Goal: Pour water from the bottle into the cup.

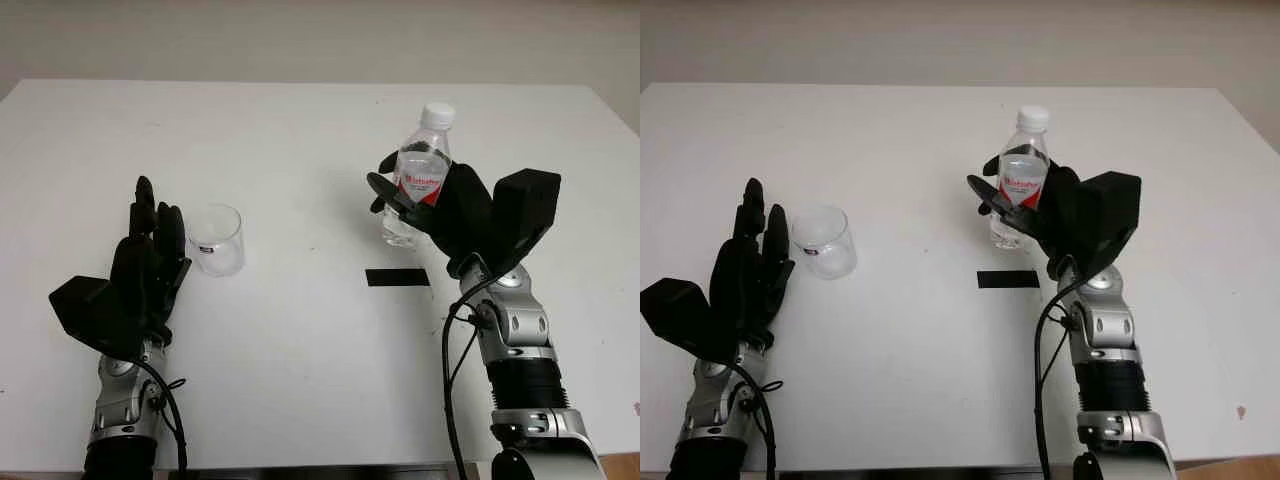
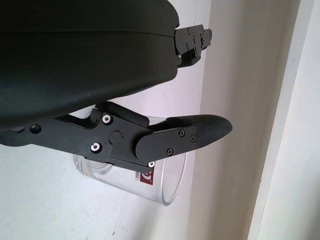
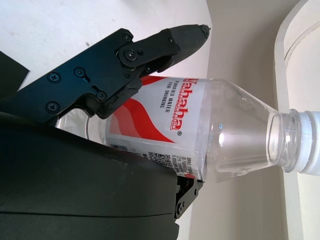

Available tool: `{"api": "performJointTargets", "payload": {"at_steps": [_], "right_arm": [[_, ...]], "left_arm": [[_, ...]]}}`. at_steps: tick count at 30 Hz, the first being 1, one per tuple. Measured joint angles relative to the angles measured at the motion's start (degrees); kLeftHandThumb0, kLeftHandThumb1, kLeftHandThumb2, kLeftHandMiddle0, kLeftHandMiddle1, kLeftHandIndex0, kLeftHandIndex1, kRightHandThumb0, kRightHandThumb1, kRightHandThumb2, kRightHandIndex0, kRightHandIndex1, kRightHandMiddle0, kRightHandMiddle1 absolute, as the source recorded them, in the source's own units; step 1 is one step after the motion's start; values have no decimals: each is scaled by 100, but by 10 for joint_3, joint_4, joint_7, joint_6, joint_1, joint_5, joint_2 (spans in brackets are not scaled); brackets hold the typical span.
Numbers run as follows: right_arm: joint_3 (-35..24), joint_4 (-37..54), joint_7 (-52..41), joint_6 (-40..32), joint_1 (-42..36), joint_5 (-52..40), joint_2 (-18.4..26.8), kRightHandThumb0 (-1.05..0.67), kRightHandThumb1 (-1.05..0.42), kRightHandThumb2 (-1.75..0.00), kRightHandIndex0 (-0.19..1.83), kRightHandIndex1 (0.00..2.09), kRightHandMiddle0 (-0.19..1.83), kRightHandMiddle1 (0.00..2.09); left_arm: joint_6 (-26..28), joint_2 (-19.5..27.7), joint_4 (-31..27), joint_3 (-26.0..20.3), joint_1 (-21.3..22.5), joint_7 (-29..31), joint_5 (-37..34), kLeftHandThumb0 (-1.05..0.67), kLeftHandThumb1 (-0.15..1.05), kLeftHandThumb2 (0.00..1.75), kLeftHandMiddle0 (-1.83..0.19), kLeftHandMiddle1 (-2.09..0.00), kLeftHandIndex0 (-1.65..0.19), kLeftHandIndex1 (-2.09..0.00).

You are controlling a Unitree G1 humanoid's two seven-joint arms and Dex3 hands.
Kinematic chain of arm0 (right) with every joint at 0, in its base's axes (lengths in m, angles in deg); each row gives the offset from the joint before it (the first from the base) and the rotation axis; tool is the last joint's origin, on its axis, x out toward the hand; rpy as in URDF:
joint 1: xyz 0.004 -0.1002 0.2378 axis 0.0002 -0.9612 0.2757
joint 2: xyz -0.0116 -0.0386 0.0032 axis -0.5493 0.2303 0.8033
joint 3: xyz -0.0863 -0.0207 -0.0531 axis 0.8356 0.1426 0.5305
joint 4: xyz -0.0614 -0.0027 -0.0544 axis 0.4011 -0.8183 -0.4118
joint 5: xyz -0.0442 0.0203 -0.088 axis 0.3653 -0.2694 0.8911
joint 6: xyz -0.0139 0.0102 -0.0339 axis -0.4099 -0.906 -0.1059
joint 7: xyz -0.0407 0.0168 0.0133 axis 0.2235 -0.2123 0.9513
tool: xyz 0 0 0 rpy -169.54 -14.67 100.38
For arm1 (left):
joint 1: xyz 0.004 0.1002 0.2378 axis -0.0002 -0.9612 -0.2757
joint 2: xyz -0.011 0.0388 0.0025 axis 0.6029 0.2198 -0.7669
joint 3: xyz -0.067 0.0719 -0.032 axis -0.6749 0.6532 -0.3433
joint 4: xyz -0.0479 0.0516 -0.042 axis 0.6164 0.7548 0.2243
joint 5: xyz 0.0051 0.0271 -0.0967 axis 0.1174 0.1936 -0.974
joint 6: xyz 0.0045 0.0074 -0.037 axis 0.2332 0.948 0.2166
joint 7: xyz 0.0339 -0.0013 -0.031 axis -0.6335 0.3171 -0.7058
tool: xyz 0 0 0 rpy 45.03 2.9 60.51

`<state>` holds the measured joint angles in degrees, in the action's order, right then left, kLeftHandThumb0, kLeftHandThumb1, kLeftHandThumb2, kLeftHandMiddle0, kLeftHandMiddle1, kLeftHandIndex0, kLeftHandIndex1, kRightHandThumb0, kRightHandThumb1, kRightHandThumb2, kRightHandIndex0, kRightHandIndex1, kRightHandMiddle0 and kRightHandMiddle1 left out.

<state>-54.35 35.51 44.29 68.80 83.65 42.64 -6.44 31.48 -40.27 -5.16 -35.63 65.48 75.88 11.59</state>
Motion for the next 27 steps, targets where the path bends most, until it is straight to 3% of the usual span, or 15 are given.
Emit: {"api": "performJointTargets", "payload": {"at_steps": [9,27], "right_arm": [[0,68,3,-23,-50,-7,-2,-38,-105,-36,151,209,113,209],[6,82,12,-45,-75,-2,-2,-37,-105,-38,156,209,117,209]], "left_arm": [[5,0,-4,-1,-4,5,-1,-64,105,55,16,-5,17,-5],[12,3,-8,-1,-6,7,-1,-64,105,56,16,-5,18,-5]]}}
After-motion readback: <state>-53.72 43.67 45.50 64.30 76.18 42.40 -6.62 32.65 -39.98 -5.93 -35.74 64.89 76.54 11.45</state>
